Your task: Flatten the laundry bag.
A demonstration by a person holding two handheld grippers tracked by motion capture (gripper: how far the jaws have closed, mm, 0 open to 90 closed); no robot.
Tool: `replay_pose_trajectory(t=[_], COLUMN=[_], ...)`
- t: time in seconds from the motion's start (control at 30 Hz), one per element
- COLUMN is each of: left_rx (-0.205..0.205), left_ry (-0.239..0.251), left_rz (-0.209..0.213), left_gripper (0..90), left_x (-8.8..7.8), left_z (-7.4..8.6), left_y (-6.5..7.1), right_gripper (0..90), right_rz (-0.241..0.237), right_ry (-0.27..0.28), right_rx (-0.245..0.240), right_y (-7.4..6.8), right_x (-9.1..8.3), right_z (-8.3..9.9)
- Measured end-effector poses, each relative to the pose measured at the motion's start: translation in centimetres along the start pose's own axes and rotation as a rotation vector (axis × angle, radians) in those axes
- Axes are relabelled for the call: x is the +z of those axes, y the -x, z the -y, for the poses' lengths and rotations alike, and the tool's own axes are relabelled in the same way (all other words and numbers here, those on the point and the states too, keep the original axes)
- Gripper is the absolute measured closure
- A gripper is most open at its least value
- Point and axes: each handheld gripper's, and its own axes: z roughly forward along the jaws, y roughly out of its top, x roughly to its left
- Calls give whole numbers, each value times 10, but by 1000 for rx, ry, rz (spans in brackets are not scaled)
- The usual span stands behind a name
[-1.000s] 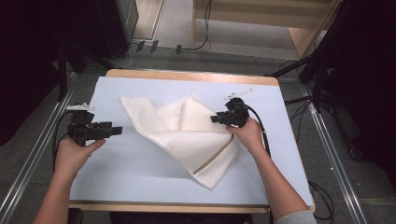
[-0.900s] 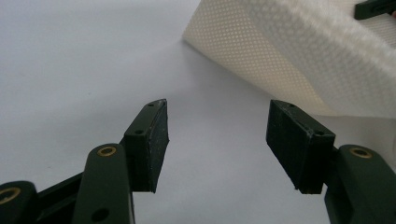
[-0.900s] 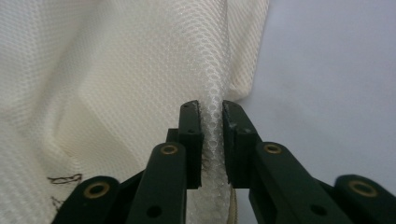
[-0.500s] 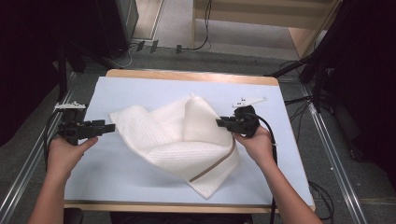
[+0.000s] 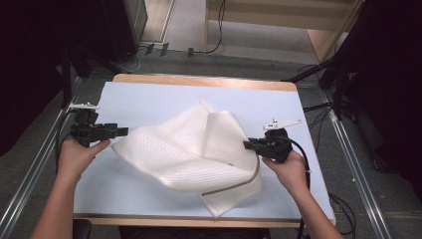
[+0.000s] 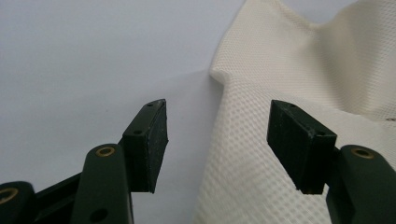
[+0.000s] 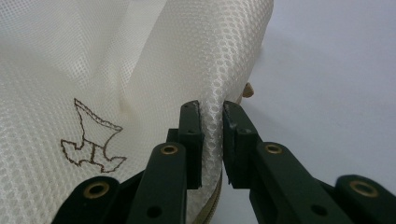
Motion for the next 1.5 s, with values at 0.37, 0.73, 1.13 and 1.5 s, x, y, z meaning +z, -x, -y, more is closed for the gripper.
replay_pose_trajectory(t=[0.37,0.73,1.13,1.5], left_rx=[39,16,41,-36], left_ry=[-87,-253,-222,-66], left_rz=[52,99,132,57], left_gripper=[391,620,900,900], left_x=[44,78,77,46], left_z=[-14,-6,-6,-9], left_y=[7,4,2,-15], right_gripper=[805,806,809,814], right_rz=[22,29,36,66], right_ry=[6,11,17,77], right_rx=[8,7,4,6], right_y=[1,1,2,0], right_x=[-1,-1,-1,-5], right_z=[7,9,9,-2])
